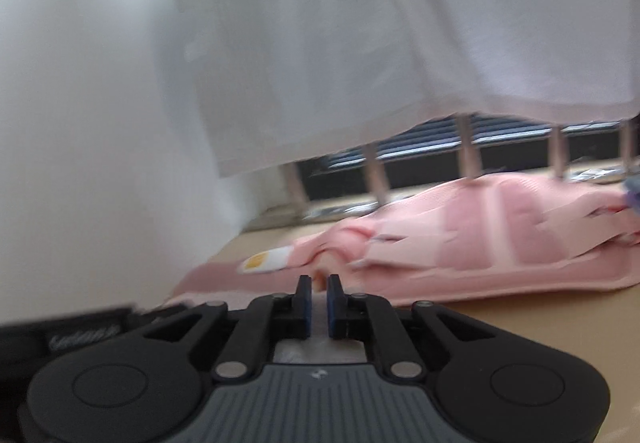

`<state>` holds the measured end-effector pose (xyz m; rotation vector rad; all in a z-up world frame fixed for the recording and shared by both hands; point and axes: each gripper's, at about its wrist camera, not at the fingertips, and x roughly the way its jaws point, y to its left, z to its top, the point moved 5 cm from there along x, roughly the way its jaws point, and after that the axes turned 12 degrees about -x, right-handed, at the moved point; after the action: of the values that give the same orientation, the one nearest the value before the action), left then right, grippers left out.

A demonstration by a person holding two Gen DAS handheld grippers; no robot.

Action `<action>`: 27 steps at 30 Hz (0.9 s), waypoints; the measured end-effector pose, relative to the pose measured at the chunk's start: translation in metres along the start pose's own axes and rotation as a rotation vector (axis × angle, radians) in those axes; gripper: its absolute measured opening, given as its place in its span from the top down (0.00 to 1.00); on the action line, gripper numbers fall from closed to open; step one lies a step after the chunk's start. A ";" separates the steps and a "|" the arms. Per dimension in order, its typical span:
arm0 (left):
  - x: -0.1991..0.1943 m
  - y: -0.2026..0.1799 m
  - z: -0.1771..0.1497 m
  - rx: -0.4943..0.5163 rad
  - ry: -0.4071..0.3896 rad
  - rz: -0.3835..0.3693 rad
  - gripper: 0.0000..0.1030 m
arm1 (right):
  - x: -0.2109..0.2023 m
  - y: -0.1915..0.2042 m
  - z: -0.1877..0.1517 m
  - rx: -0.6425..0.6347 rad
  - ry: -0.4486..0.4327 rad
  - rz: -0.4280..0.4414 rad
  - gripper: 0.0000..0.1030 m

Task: Fold clothes

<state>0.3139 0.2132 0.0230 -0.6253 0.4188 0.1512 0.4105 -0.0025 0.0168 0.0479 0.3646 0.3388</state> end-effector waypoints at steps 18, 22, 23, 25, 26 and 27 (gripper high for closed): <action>-0.096 -0.070 0.040 0.163 -0.054 -0.087 0.54 | -0.115 0.000 0.059 -0.071 0.007 0.209 0.83; -0.141 -0.104 0.016 0.258 -0.058 -0.113 0.41 | -0.186 -0.027 0.057 -0.097 -0.016 0.096 0.72; -0.149 -0.109 0.008 0.257 -0.040 -0.111 0.38 | -0.196 -0.034 0.049 -0.105 0.013 0.067 0.65; -0.158 -0.116 -0.016 0.270 -0.009 -0.096 0.25 | -0.214 -0.047 0.032 -0.122 0.070 0.009 0.61; -0.161 -0.117 -0.033 0.291 -0.001 -0.072 0.17 | -0.224 -0.053 0.022 -0.128 0.098 -0.019 0.61; -0.165 -0.119 -0.049 0.312 0.007 -0.049 0.15 | -0.232 -0.058 0.010 -0.131 0.127 -0.043 0.59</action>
<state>0.1795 0.0866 0.1202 -0.3288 0.4233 0.0351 0.2282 -0.1344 0.0990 -0.1103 0.4672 0.3233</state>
